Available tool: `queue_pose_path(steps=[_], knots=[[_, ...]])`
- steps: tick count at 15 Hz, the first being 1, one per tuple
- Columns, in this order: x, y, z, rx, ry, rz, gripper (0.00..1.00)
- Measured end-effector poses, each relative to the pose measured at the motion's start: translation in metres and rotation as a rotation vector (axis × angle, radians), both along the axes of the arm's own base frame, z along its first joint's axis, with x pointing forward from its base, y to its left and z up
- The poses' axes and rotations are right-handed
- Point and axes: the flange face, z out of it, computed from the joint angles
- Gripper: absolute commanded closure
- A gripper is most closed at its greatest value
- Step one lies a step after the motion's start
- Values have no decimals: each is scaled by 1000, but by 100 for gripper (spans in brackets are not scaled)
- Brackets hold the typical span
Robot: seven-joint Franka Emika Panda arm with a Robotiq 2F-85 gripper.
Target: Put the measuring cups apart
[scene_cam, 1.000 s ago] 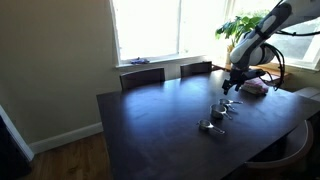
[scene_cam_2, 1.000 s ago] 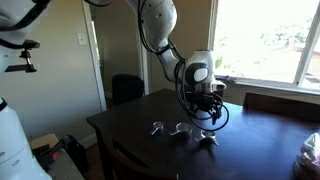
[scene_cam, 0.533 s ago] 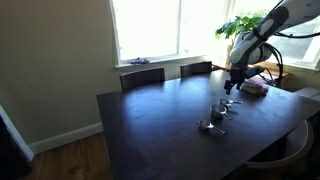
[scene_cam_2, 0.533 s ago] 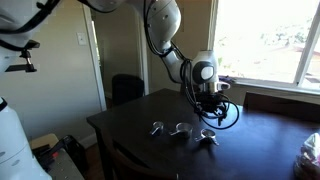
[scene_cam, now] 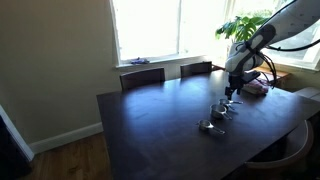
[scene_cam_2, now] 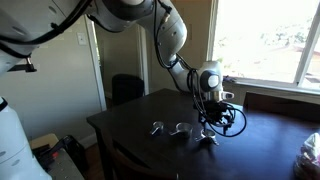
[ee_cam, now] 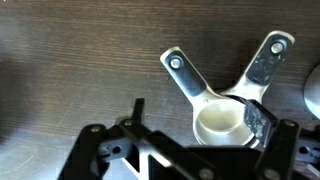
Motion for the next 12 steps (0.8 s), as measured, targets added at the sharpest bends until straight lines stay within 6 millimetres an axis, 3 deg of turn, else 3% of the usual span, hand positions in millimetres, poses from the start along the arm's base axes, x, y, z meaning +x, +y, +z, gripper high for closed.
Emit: queue_pose_path(steps=[12], knots=[[16, -9, -16, -22, 179, 198, 0]])
